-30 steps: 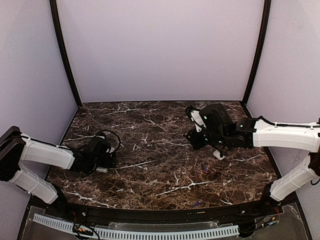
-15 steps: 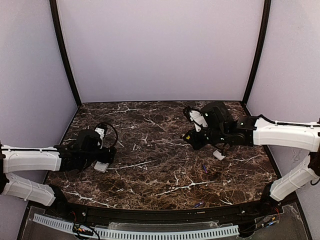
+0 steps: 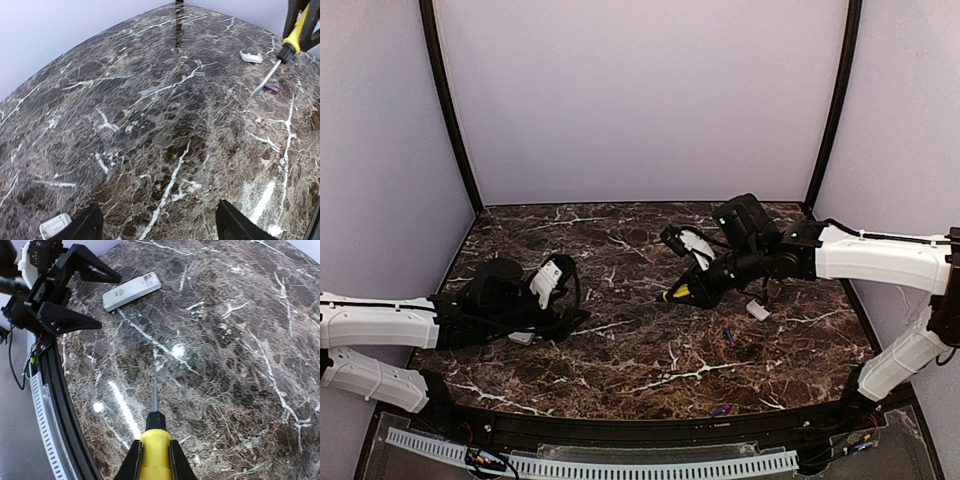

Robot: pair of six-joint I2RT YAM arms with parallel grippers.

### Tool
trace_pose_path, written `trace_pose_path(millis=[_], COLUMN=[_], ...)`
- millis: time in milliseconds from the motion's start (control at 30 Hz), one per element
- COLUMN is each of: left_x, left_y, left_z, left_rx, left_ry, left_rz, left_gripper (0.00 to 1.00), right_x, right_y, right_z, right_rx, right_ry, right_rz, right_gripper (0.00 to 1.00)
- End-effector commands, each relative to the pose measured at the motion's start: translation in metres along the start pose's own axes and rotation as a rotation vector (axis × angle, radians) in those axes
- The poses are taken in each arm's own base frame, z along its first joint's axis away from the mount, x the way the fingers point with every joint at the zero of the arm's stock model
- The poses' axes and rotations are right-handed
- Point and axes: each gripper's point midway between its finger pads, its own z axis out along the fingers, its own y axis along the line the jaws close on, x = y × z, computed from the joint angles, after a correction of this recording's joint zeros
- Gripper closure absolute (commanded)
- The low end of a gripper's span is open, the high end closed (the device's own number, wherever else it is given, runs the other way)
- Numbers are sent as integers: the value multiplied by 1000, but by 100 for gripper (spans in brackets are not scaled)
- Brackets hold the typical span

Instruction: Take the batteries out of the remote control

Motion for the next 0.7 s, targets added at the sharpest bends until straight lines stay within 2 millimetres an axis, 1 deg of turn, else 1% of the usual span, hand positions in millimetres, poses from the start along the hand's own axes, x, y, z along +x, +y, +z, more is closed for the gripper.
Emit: trace_pose_path(millis=[0,133,200,233,333,500,667], left_x=[-35,-42,-44,-49,-52,-57,-57], left_y=[-41,-64,-72,-75,-90,-107,-122], left_z=[-8,-8,-6,-5,-3,6,13], left_rx=[202,320,357,368,438,519,584], left_ry=[-117,-137,-138,-145,-148,-138,-114], left_rz=[121,153,166,172,195,217,236], left_gripper=[24,28,30,31,34,39,45], right_x=[-1,-2,-2,-2,1,2,2], right_y=[25,34,37,38,41,45,47], right_z=[-2,-1,-1,0,3,6,7], right_rx=[-156,-210,-229,-240,-266,-293,-306], right_ry=[32,40,44,47,62,75,83], right_rz=[-35,-37,-34,-34,-26,-20,-16], right_gripper=[100,100,100,100,100,100,100])
